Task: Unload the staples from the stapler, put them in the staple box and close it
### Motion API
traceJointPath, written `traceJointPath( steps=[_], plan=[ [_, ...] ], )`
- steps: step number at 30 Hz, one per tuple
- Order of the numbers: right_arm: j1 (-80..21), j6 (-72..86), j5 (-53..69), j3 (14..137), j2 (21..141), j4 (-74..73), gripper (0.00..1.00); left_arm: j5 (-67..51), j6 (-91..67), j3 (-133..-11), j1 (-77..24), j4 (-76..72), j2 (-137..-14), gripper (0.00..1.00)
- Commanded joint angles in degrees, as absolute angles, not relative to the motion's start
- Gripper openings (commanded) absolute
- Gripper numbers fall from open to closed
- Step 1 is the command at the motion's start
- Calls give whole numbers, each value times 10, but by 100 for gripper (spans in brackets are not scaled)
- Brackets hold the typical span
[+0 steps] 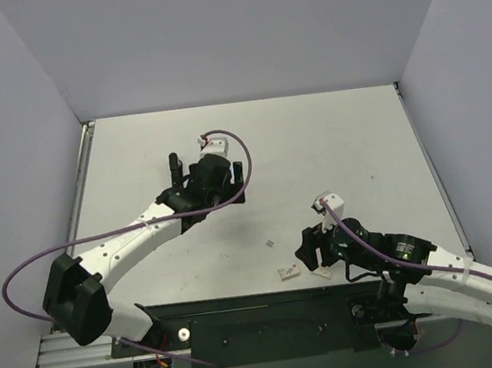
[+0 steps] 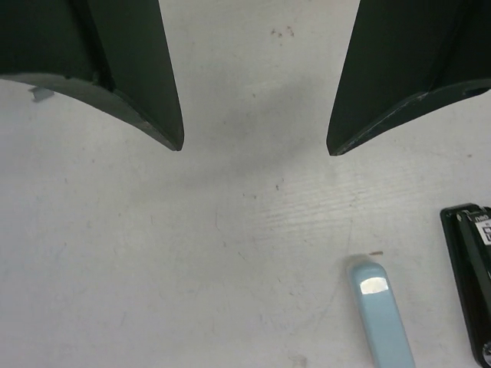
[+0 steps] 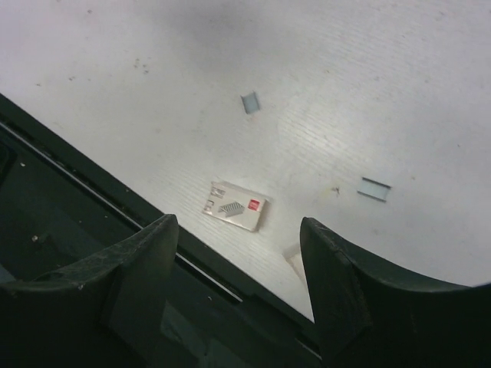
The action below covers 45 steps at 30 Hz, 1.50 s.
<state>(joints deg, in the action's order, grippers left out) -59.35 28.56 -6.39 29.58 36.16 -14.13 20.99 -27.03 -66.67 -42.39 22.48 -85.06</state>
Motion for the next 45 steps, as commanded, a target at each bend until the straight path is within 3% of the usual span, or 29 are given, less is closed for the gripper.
traceJointPath(
  steps=[1, 12, 28, 45],
  plan=[
    [-596, 330, -123, 313, 354, -242, 60, 178, -300, -603, -458, 205, -772, 86],
    [-600, 319, -78, 300, 395, -264, 59, 161, -332, -508, -523, 214, -642, 85],
    [-611, 245, -18, 359, 625, -184, 58, 132, -365, -427, -541, 242, -489, 84],
    [-613, 218, 52, 352, 712, -128, 62, 110, -368, -402, -542, 249, -454, 85]
  ],
)
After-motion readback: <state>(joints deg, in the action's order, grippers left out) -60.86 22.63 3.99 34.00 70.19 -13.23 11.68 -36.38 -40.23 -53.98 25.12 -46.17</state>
